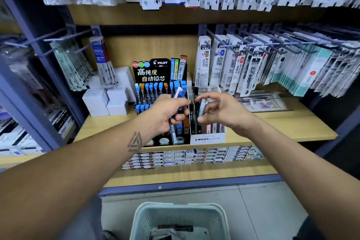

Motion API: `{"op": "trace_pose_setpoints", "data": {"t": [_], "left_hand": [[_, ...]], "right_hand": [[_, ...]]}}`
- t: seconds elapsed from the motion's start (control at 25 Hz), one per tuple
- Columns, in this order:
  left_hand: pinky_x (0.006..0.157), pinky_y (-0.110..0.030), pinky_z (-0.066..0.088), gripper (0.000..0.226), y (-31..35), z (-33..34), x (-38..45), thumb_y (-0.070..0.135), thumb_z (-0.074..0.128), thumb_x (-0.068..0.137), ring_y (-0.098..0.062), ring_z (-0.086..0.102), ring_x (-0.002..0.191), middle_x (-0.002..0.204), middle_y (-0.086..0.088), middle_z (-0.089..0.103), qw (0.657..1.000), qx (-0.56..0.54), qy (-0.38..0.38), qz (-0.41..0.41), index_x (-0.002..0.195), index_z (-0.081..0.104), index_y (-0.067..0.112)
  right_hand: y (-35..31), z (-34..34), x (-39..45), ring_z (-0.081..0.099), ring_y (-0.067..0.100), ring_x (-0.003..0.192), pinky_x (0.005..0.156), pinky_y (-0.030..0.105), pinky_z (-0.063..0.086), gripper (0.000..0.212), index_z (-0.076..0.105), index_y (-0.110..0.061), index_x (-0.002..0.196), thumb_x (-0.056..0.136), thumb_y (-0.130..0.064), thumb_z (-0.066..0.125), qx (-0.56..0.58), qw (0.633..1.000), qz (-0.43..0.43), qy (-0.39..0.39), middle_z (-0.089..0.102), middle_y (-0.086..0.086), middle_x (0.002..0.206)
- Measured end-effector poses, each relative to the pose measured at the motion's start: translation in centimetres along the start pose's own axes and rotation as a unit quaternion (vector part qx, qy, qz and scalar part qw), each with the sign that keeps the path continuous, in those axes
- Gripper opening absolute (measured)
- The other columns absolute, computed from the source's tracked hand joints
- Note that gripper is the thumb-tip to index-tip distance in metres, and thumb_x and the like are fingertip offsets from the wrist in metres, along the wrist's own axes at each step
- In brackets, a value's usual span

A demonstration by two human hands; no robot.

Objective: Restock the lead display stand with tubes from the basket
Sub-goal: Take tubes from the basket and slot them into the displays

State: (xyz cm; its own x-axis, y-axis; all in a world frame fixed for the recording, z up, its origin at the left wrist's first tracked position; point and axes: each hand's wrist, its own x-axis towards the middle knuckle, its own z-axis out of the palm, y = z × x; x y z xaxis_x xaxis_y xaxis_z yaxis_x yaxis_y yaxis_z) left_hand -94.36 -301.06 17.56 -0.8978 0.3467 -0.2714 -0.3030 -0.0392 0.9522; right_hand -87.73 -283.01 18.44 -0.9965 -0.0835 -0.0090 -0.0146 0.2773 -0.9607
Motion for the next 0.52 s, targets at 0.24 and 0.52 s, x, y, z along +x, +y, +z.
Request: {"op": "trace_pose_setpoints", "data": {"t": [0.24, 0.52], "left_hand": [[0.030, -0.018, 0.023, 0.037, 1.4, 0.6, 2.2, 0.007, 0.063, 0.094, -0.011, 0.037, 0.036, 0.092, -0.027, 0.073, 0.998, 0.060, -0.013, 0.000, 0.124, 0.052, -0.012], [0.032, -0.018, 0.022, 0.034, 2.1, 1.0, 3.6, 0.004, 0.060, 0.096, -0.011, 0.036, 0.036, 0.093, -0.029, 0.071, 1.000, 0.016, -0.011, 0.000, 0.121, 0.052, -0.017]], "right_hand": [[-0.9, -2.5, 4.9, 0.073, 0.030, 0.078, 0.074, 0.036, 0.063, 0.027, 0.070, 0.001, 0.110, 0.084, 0.006, 0.071, 0.067, 0.996, -0.022, 0.057, 0.073, 0.016, 0.084], [-0.9, -3.8, 7.3, 0.068, 0.019, 0.064, 0.062, 0.024, 0.057, 0.022, 0.069, 0.006, 0.108, 0.086, 0.008, 0.069, 0.124, 0.988, -0.015, 0.093, 0.072, 0.017, 0.081]]}}
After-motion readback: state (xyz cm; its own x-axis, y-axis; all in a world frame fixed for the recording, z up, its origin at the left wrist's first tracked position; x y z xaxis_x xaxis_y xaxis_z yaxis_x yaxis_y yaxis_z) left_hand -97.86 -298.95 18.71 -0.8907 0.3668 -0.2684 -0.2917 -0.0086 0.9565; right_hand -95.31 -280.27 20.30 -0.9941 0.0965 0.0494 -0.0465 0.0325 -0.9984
